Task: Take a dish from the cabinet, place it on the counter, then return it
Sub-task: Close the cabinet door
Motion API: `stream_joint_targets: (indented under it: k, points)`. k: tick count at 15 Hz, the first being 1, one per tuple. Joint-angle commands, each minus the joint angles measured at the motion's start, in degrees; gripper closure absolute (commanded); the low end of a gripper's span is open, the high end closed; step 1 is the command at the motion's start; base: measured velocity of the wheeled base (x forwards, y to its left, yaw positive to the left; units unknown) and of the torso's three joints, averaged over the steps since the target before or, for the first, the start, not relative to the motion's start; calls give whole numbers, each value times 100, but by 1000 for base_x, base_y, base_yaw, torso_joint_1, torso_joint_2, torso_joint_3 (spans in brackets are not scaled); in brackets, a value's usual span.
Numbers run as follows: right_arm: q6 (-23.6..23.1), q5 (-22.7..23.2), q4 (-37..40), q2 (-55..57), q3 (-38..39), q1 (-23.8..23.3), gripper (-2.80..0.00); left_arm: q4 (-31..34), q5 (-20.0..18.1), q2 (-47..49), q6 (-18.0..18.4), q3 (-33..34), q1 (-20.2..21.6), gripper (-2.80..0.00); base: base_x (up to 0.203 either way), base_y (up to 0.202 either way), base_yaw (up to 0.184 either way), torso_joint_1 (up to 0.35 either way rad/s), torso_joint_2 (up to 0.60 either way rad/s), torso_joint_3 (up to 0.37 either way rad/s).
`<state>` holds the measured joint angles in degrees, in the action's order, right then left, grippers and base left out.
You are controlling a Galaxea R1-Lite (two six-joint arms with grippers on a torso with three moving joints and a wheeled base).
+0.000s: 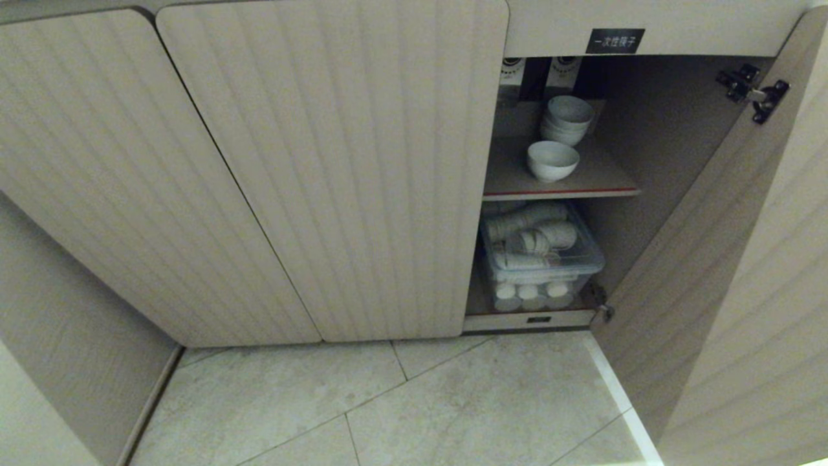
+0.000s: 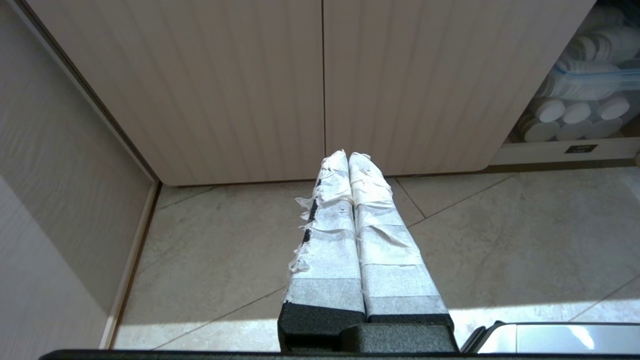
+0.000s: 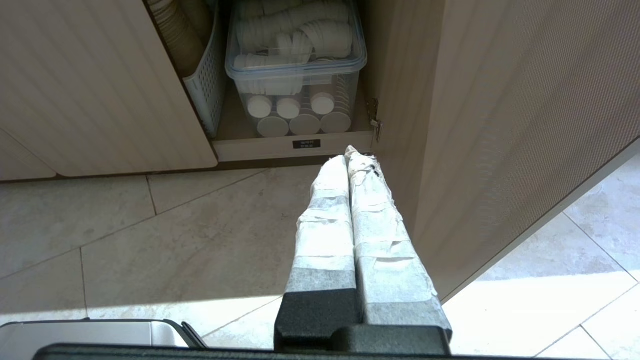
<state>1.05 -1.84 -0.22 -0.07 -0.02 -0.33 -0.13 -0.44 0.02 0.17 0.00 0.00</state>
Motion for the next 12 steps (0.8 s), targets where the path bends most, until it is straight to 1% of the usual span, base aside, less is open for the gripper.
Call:
stream_joint_targets:
  k: [1, 12]
  points:
    - [9, 0, -4, 7, 2, -2, 0, 5, 0, -2, 0, 0, 0, 0, 0, 0, 0, 0, 0, 0]
    - [10, 0, -4, 7, 2, -2, 0, -4, 0, -2, -9, 0, 0, 0, 0, 0, 0, 0, 0, 0]
